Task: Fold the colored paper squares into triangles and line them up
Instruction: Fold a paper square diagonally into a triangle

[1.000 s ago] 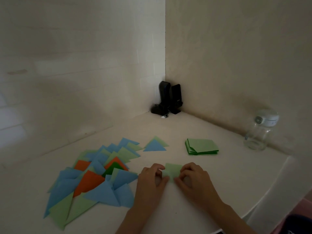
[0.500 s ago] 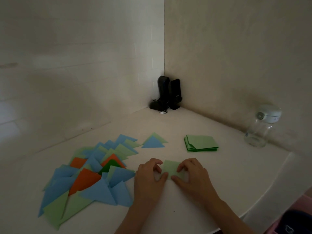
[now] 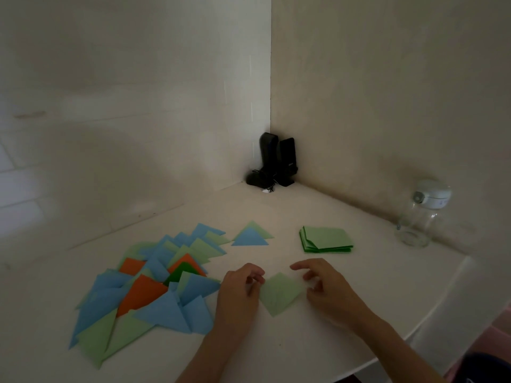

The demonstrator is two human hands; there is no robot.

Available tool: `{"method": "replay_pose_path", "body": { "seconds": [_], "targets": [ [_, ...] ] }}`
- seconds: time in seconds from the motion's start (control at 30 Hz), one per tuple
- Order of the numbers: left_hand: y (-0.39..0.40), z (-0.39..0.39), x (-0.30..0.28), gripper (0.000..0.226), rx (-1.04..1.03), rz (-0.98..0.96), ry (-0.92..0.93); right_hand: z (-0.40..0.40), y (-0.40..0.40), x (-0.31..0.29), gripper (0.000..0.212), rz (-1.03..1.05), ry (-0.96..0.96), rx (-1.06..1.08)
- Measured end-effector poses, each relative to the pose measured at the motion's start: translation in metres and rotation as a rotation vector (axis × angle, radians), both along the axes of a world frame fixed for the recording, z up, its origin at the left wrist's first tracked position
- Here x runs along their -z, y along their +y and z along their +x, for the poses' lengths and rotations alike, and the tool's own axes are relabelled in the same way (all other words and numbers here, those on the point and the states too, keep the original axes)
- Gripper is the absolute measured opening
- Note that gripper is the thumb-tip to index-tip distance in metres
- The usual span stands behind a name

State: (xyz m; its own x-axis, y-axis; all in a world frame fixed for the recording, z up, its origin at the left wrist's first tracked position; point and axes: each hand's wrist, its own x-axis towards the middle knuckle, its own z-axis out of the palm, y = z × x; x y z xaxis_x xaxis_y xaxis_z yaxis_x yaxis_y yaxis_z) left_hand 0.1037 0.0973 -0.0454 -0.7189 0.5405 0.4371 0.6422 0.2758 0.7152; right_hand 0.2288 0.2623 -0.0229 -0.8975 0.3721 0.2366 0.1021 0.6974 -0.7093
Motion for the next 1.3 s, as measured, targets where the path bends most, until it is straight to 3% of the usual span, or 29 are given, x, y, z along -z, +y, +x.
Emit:
{"method": "replay_pose_path", "body": {
  "seconds": [0.1,0.23,0.47,0.57,0.6,0.67,0.77,0.9,1.0,1.13,1.3],
  "targets": [
    [0.001,-0.002,-0.003,0.053,0.002,-0.037,0.01,-0.004,0.001,-0.001,0.055,0.118,0.028,-0.095],
    [0.005,-0.01,-0.006,0.043,0.04,-0.066,0.005,-0.014,0.002,0.003,0.033,0.272,0.008,-0.142],
    [0.006,-0.01,-0.016,0.024,0.092,-0.037,0.001,-0.023,-0.002,0.012,0.042,0.443,-0.043,-0.088],
    [0.0,0.004,-0.018,0.008,0.056,0.051,0.087,-0.021,-0.007,0.015,0.032,0.503,0.024,-0.002],
    [-0.003,0.011,-0.019,0.007,0.079,0.043,0.106,-0.02,-0.008,0.016,0.029,0.52,0.056,0.031],
    [-0.009,0.022,-0.018,0.031,0.121,-0.041,0.156,-0.02,-0.012,0.017,0.029,0.538,0.085,0.097],
    [-0.017,0.026,-0.007,0.037,0.085,-0.144,0.264,-0.017,-0.019,0.015,0.028,0.532,0.082,0.173],
    [-0.02,0.02,0.003,0.017,-0.036,-0.172,0.322,-0.014,-0.021,0.019,0.032,0.451,0.078,0.197],
    [-0.019,0.016,0.0,0.018,-0.159,-0.2,0.351,-0.015,-0.022,0.021,0.038,0.357,0.072,0.195],
    [-0.017,0.01,0.0,0.016,-0.268,-0.198,0.251,-0.015,-0.023,0.021,0.037,0.216,0.102,0.257],
    [-0.005,0.016,-0.004,0.026,-0.343,-0.372,0.236,-0.019,-0.032,0.015,0.031,0.272,-0.028,0.312]
  ]
}}
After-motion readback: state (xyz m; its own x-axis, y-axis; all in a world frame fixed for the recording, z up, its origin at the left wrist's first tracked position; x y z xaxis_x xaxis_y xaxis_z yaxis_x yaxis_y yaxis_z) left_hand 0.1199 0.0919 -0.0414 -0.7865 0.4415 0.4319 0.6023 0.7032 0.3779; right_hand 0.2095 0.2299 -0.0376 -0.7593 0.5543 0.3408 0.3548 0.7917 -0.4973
